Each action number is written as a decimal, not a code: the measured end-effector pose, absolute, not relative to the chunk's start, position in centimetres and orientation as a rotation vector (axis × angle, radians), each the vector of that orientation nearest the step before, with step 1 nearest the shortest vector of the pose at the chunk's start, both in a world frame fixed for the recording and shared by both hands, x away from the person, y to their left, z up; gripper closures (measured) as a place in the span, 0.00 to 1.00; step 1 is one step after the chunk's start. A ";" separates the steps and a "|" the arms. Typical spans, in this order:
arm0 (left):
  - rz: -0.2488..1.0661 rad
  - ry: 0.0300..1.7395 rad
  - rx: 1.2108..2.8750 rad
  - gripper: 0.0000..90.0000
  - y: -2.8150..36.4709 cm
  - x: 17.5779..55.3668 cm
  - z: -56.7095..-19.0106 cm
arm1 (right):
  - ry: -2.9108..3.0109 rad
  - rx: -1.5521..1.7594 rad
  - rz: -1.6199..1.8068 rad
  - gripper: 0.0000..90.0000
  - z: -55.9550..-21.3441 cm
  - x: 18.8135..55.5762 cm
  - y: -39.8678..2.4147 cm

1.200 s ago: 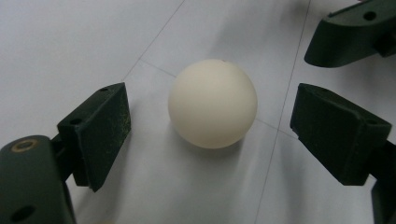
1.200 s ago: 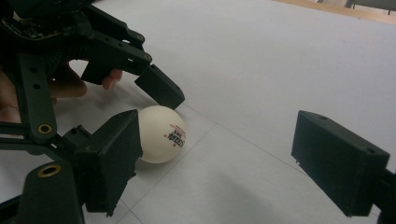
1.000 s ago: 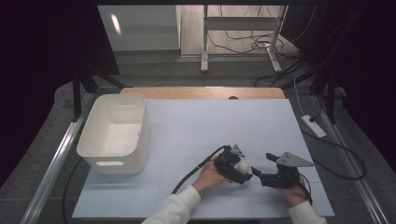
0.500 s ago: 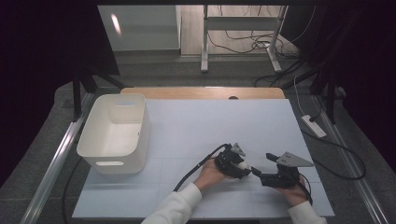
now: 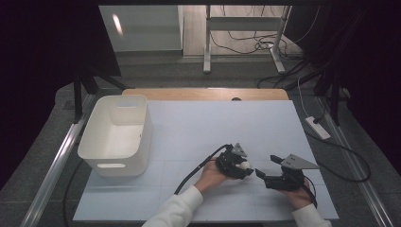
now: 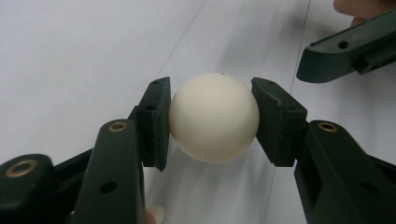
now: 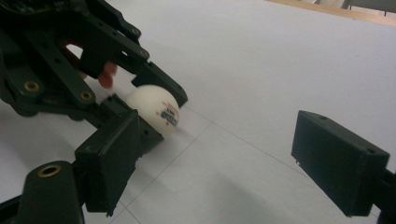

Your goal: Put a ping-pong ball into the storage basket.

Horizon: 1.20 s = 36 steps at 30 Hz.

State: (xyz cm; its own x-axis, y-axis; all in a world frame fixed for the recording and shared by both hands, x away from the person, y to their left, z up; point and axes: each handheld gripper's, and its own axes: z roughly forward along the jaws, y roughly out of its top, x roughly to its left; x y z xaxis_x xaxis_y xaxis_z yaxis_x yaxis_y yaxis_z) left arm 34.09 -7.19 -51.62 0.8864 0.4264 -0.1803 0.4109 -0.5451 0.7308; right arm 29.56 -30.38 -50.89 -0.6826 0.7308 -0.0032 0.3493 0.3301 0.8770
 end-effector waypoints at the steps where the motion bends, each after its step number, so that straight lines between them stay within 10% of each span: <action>1: 0.026 0.603 2.206 0.57 -7.1 34.0 -51.6 | 2.201 0.954 1.302 0.17 -50.9 29.6 -30.4; 36: 0.066 0.607 2.146 0.56 -5.0 33.2 -49.9 | 2.205 0.953 1.292 0.17 -51.0 29.6 -30.3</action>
State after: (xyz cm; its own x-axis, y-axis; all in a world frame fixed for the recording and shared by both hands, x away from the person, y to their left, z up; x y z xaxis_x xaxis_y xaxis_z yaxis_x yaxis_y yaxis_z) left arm 33.18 -4.99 -49.94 0.8791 0.4458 -0.1688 0.3989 -0.4939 0.7726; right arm 29.61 -30.30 -50.97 -0.6816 0.7317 -0.0079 0.3507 0.3361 0.8741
